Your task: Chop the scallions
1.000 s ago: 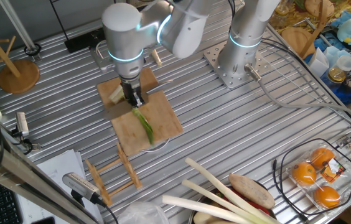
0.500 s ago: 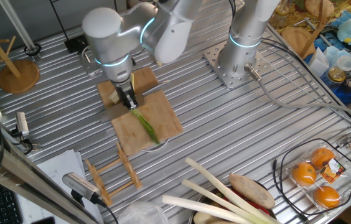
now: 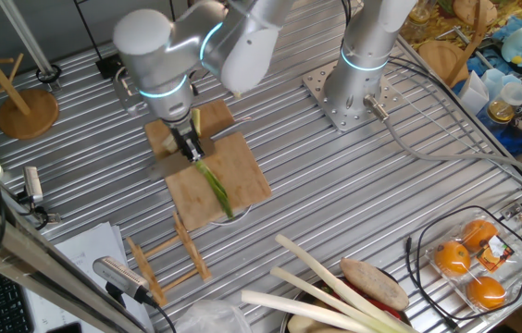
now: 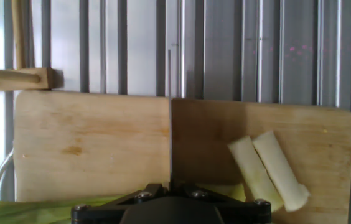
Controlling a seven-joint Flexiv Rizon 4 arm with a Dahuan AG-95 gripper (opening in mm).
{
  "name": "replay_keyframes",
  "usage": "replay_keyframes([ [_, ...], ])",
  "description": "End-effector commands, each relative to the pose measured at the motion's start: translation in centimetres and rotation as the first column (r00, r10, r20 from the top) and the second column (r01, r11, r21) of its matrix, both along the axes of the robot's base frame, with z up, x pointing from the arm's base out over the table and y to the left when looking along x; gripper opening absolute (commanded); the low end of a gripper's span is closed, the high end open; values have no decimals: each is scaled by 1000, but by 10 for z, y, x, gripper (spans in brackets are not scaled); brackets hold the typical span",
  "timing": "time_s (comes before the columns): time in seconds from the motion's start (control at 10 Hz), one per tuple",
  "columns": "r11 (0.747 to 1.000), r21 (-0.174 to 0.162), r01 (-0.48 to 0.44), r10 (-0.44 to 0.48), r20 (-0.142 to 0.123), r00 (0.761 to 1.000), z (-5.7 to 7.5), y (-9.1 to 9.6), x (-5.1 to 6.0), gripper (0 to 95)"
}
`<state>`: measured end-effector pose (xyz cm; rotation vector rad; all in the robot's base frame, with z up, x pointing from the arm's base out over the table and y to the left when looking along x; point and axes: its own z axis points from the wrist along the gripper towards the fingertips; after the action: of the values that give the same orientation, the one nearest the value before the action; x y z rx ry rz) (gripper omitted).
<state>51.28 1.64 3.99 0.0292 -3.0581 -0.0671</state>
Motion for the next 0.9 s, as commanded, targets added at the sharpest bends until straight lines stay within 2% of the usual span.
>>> replay_keyframes([
  [0.1, 1000, 2, 2, -2, -14, 1000, 10, -3, -2, 0],
  [0.8, 1000, -4, 24, -25, -12, 1000, 7, -7, -4, 0],
  [0.9, 1000, -3, 24, -24, -26, 999, 6, -7, -4, 0],
])
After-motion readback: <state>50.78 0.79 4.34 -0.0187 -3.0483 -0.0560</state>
